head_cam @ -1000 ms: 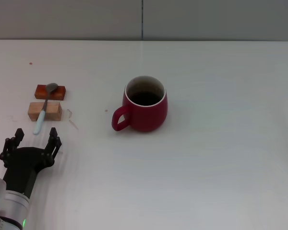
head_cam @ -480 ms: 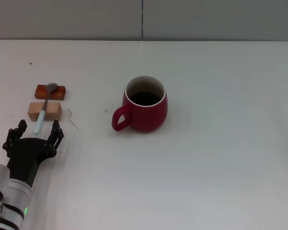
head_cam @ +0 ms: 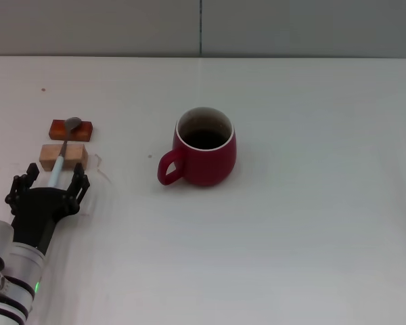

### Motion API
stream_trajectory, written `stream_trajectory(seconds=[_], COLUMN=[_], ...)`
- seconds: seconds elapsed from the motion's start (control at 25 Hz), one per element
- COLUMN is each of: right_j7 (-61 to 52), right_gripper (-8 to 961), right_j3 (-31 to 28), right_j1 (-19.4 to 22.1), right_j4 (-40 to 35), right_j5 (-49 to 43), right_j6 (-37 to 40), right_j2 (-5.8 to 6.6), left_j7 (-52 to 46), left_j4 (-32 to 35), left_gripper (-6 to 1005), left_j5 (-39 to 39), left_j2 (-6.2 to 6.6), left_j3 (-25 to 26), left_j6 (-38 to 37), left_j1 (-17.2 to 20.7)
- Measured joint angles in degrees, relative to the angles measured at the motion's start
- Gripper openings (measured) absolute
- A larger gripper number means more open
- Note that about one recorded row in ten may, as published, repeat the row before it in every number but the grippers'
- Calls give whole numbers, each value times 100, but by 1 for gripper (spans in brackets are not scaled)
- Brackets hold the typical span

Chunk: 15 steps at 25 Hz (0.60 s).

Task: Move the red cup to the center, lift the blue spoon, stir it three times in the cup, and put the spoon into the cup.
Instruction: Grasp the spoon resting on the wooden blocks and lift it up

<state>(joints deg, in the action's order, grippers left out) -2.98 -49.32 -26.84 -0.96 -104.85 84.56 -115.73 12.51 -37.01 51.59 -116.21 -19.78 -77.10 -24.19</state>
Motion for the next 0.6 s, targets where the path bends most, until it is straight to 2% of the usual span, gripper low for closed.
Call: stream_trajectory(seconds=[0.6], right_j7=[0], right_gripper=[577], right_j3=[2], right_j1=[-42], right_j4=[0], right_j5=[-11], right_j6=[-27], right_j2=[-11], left_j7=[-29], left_j4=[124], left_gripper=[762], left_j5=[0], left_j2=[-33], left_j3=[9], left_j6=[161], left_j1=[-105])
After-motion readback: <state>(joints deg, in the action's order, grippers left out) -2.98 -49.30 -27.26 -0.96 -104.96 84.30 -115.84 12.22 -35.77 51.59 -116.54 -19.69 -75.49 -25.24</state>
